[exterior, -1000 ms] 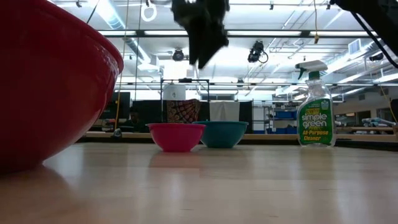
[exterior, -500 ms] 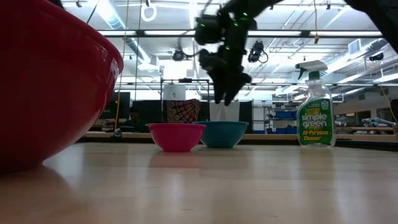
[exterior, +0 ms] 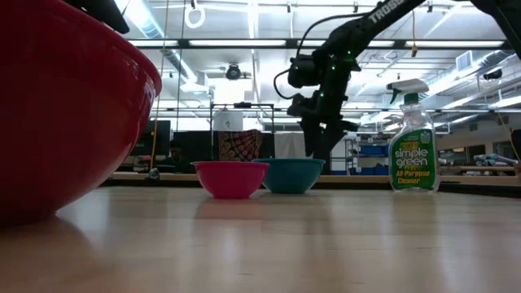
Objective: Nest bowls inside each other
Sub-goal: Stack the blue bowl on top of the green bowl
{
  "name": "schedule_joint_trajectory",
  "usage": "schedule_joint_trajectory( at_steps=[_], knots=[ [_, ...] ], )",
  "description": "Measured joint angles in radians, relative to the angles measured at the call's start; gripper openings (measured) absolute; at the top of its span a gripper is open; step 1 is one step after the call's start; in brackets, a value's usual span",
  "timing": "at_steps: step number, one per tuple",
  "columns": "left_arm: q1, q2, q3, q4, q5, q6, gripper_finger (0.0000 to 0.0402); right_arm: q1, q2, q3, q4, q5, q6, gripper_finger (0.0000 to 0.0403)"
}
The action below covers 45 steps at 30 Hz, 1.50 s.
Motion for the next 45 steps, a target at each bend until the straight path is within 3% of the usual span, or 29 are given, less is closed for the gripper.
schedule_joint_trajectory(
  at_steps=[9,16,30,37,45],
  knots=[
    [0.011,0.000,0.000,-0.001,0.004,0.000,0.0221,-0.004,0.001,-0.092,0.159,-0.028,0.001,0.0196],
    [0.011,0.000,0.000,-0.001,0.004,0.001,0.0221,0.004,0.002,-0.155,0.168,-0.031,0.001,0.0157],
    [0.011,-0.001,0.000,0.020,0.004,0.002,0.0221,0.005,-0.002,-0.161,0.183,-0.046,0.087,0.0025],
    [0.011,-0.024,0.000,0.021,0.023,0.002,0.0221,0.005,-0.003,-0.142,0.170,-0.080,0.074,0.0022],
    [0.011,-0.154,0.001,0.009,0.022,0.047,0.0221,0.014,-0.014,-0.010,0.066,-0.133,-0.035,0.0023]
  ],
)
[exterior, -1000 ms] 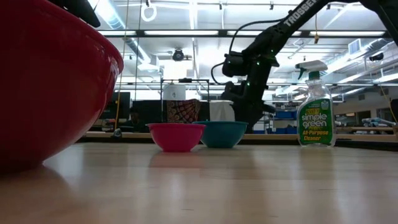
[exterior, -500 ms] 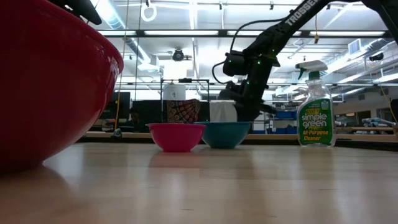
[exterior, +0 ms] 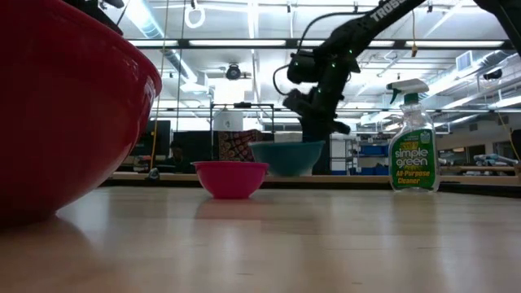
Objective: Nest bowls inside each other
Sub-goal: Stack the blue bowl on top of the green bowl
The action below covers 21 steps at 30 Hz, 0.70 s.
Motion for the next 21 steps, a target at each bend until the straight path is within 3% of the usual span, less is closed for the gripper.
schedule_joint_trajectory(
  at_steps=[9,21],
  knots=[
    [0.000,-0.126,0.000,-0.121,-0.017,0.006,0.0221,0.127,0.000,0.150,-0.070,-0.049,0.016,0.0027],
    [0.000,-0.193,0.000,-0.169,-0.025,0.056,0.0221,0.434,0.000,0.261,0.012,0.024,0.265,0.0027]
  ],
)
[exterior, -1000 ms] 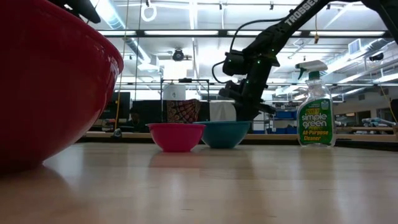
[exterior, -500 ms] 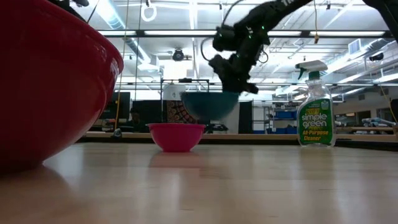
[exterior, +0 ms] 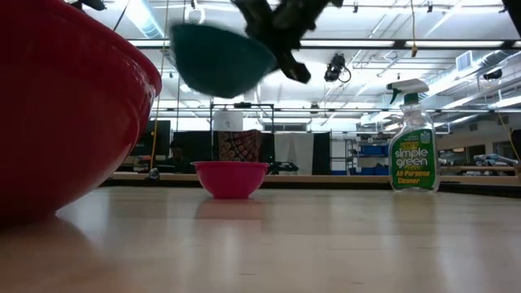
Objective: Nest bowls inside each other
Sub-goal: Stack the blue bowl on top of the green bowl
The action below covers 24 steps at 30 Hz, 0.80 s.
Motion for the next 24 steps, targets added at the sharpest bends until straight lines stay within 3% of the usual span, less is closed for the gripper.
schedule_joint_trajectory(
  at_steps=[12,16,24],
  knots=[
    [0.000,0.002,0.000,0.007,-0.081,0.020,0.0221,0.257,0.009,0.002,0.177,0.227,0.287,0.0027],
    [0.000,0.002,0.000,0.025,-0.081,0.020,0.0221,0.305,0.070,0.006,0.280,0.225,0.335,0.0027],
    [0.000,0.002,0.000,0.042,-0.082,-0.001,0.0221,0.351,0.307,0.266,0.247,0.211,0.309,0.0027]
  ],
)
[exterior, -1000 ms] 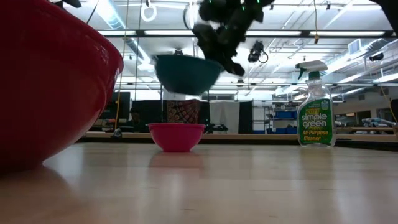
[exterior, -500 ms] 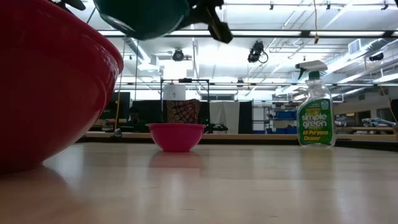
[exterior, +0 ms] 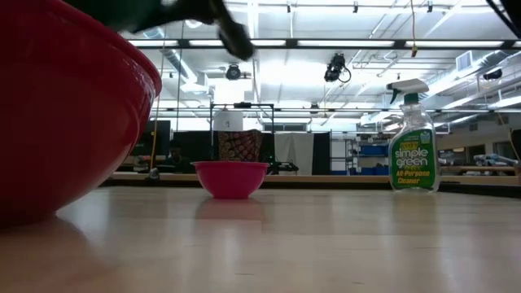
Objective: Nest bowls inside each other
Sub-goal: Stack the blue bowl on top of the green bowl
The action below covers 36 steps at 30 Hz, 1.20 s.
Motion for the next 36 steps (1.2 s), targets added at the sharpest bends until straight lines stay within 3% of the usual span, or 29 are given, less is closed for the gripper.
schedule_joint_trajectory(
  at_steps=[10,21,26,36],
  knots=[
    [0.000,0.000,0.000,0.000,0.000,-0.009,0.0221,0.004,0.228,0.315,-0.083,0.013,-0.170,0.0027],
    [0.000,0.000,0.000,-0.002,0.020,-0.042,0.0221,-0.014,0.286,0.316,-0.169,0.031,-0.202,0.0037],
    [0.000,0.000,0.000,-0.003,0.020,-0.032,0.0221,-0.027,0.285,0.312,-0.199,-0.019,-0.227,0.0071],
    [0.000,0.000,0.000,-0.009,0.020,-0.027,0.0221,-0.053,0.281,0.369,-0.253,-0.120,-0.237,0.0178]
  ],
)
